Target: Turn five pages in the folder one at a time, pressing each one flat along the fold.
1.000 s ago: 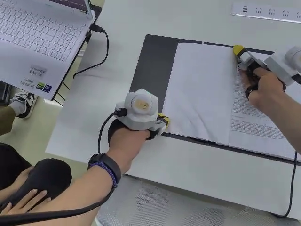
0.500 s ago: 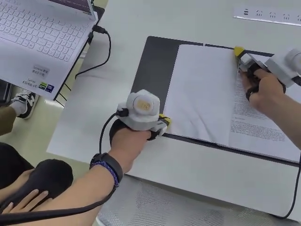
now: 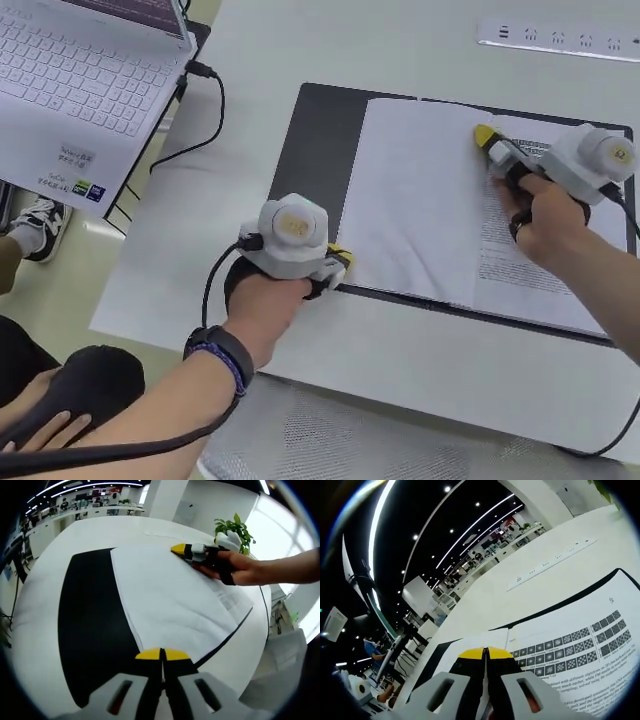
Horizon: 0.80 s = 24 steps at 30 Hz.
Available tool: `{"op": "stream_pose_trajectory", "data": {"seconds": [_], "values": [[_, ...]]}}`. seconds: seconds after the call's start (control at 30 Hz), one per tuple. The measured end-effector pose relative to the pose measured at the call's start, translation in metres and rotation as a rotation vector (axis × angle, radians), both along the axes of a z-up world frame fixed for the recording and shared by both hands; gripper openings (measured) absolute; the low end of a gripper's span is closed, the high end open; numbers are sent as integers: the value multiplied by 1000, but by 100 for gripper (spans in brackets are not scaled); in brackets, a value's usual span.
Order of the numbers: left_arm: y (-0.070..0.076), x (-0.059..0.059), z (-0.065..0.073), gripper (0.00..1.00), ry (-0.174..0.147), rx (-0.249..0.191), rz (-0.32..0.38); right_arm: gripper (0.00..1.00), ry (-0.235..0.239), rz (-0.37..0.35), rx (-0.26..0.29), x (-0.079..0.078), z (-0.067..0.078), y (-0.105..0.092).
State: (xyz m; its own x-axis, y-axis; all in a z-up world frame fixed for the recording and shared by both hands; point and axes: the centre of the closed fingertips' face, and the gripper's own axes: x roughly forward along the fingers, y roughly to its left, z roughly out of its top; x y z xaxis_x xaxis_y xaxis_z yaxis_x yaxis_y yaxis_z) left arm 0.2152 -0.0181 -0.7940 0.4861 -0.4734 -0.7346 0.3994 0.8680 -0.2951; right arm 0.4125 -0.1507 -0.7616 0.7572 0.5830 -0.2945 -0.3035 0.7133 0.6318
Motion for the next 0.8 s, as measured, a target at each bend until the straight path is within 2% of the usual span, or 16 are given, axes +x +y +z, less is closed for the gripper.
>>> {"op": "stream_pose_trajectory", "data": {"seconds": [0.47,0.7,0.8], "values": [[0,0,0,0,-16,-1,-5,0,-3,35,-10,-31,-1,-2],[0,0,0,0,-20,-2,-4,0,-1,31,14,-45,-2,-8],[0,-1,0,0,-24,0,-6,0,-14,73,-8,-55,-1,-7]]}}
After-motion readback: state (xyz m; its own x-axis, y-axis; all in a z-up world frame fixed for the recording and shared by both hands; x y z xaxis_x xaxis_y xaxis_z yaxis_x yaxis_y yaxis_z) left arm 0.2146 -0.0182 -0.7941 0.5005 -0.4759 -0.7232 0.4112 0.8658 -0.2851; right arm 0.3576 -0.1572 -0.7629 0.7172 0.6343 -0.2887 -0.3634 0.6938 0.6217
